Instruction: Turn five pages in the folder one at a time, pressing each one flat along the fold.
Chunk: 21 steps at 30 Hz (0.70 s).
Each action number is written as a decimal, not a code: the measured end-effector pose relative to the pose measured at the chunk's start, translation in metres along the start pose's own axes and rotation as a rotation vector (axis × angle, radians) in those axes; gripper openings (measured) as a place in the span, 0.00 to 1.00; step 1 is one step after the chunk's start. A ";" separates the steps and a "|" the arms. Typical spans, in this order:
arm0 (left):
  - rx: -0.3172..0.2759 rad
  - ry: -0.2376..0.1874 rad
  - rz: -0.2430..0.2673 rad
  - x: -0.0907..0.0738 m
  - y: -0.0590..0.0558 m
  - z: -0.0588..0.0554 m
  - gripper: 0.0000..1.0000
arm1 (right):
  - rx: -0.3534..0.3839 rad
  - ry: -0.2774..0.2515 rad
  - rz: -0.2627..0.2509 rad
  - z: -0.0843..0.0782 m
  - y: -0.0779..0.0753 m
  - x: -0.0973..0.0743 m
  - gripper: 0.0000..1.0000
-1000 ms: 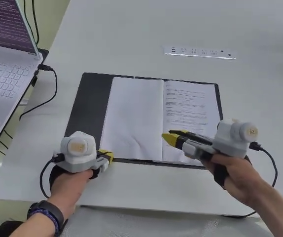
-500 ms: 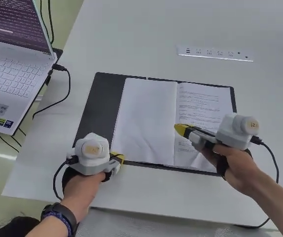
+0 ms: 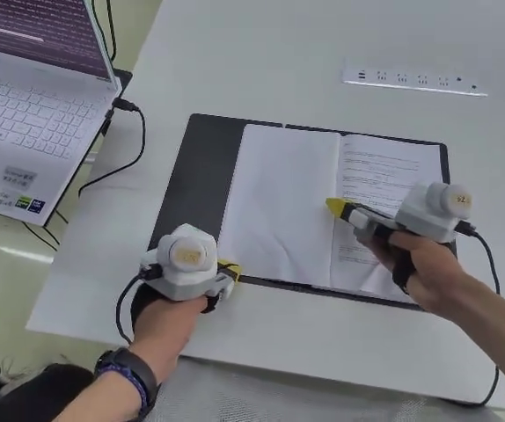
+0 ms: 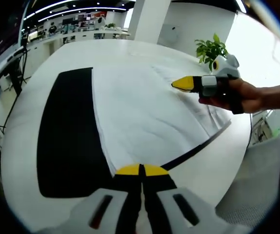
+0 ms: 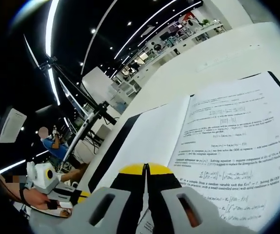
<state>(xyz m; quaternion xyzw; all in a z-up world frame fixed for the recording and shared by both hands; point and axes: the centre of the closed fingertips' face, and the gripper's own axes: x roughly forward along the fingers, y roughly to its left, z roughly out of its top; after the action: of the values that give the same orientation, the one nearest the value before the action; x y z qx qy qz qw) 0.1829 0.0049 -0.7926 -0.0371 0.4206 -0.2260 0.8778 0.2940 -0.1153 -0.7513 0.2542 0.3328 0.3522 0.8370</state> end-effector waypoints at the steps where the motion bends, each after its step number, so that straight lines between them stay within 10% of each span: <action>1: -0.006 -0.001 -0.001 0.000 0.000 0.000 0.00 | 0.000 0.003 -0.001 -0.002 -0.001 0.001 0.00; 21: -0.014 -0.007 0.002 -0.001 0.000 0.000 0.00 | 0.056 -0.152 -0.065 0.030 -0.029 0.027 0.00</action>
<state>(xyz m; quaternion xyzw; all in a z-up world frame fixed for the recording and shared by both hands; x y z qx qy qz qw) 0.1820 0.0052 -0.7922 -0.0434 0.4194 -0.2220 0.8792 0.3425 -0.1189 -0.7608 0.2925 0.2861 0.2949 0.8635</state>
